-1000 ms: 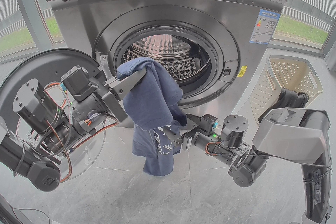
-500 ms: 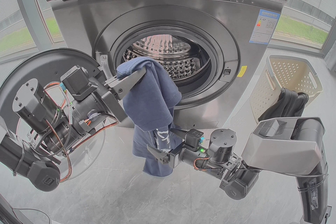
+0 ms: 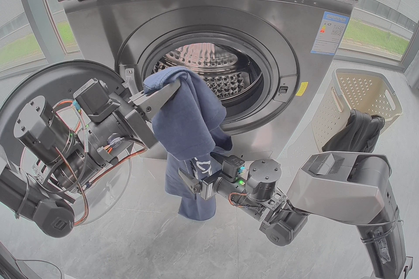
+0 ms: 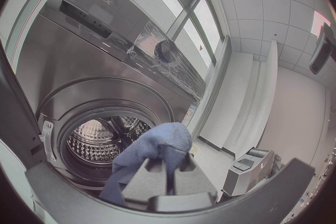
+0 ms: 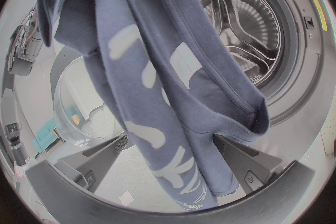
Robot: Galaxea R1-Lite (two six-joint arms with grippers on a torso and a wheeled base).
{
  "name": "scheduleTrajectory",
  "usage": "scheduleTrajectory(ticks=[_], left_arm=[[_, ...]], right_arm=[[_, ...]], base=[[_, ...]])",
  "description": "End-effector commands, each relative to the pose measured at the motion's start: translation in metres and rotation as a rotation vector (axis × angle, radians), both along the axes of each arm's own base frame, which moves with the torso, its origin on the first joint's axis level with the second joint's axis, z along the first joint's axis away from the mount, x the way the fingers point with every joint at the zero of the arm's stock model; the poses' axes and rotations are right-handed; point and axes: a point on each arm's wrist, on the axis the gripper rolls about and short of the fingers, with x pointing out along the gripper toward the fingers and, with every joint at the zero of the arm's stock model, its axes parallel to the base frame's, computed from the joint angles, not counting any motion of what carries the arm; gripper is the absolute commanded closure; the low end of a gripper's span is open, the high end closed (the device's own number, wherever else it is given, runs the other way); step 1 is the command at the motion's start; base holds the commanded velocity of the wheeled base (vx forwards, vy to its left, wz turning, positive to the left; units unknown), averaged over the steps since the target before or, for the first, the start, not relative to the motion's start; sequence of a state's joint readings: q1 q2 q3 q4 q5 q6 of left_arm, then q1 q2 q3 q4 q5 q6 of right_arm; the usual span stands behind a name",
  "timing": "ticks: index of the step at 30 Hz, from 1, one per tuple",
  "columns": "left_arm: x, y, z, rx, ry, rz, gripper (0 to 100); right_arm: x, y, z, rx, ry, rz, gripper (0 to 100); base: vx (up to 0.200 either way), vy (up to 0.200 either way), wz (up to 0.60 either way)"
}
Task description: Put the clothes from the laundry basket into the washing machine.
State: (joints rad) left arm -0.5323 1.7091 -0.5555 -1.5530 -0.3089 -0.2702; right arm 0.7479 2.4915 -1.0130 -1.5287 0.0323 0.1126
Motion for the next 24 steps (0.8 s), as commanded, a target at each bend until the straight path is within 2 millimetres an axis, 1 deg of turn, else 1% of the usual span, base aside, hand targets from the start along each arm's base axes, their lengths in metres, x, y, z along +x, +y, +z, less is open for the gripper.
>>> scheduleTrajectory(ticks=[1, 2, 6, 8, 10, 11, 12, 13, 16, 20, 22, 24], left_arm=[[0.000, 0.000, 0.001, -0.008, -0.001, 0.011, 100], [0.000, 0.000, 0.002, -0.011, -0.001, 0.014, 100], [0.001, 0.001, 0.003, -0.017, -0.005, 0.017, 100], [0.003, 0.003, 0.003, -0.016, -0.004, 0.026, 100], [0.004, 0.004, 0.003, -0.016, -0.004, 0.034, 100], [0.004, 0.005, 0.003, -0.015, -0.003, 0.034, 100], [0.005, 0.006, 0.002, -0.015, -0.001, 0.042, 100], [0.006, 0.008, 0.001, -0.012, 0.004, 0.048, 100], [0.009, 0.015, -0.005, 0.003, 0.023, 0.077, 100], [0.010, 0.030, -0.023, 0.044, 0.085, 0.111, 100], [0.011, 0.030, -0.027, 0.052, 0.102, 0.114, 100], [0.013, 0.029, -0.037, 0.068, 0.134, 0.119, 100]], right_arm=[[0.007, 0.002, -0.005, 0.017, 0.005, -0.019, 0], [0.009, 0.001, -0.003, 0.027, -0.002, -0.027, 100], [0.010, -0.003, 0.002, 0.038, -0.009, -0.035, 100], [0.012, -0.008, 0.002, 0.035, -0.006, -0.047, 100], [0.012, -0.013, 0.011, 0.042, -0.014, -0.056, 100], [0.013, -0.014, 0.011, 0.042, -0.014, -0.058, 100], [0.013, -0.021, 0.020, 0.049, -0.022, -0.071, 100], [0.014, -0.023, 0.023, 0.052, -0.026, -0.077, 100], [0.017, -0.038, 0.044, 0.073, -0.051, -0.109, 100], [0.017, -0.057, 0.069, 0.104, -0.086, -0.159, 100], [0.015, -0.062, 0.079, 0.116, -0.100, -0.171, 100], [0.014, -0.067, 0.091, 0.134, -0.123, -0.180, 100]], base=[[0.000, 0.000, 0.00], [0.000, 0.000, 0.00], [0.000, 0.000, 0.00], [0.000, 0.000, 0.00], [0.000, 0.000, 0.00], [0.000, 0.000, 0.00], [0.000, 0.000, 0.00], [0.000, 0.000, 0.00], [0.000, 0.000, 0.00], [0.000, 0.000, 0.00], [0.000, 0.000, 0.00], [0.000, 0.000, 0.00]])
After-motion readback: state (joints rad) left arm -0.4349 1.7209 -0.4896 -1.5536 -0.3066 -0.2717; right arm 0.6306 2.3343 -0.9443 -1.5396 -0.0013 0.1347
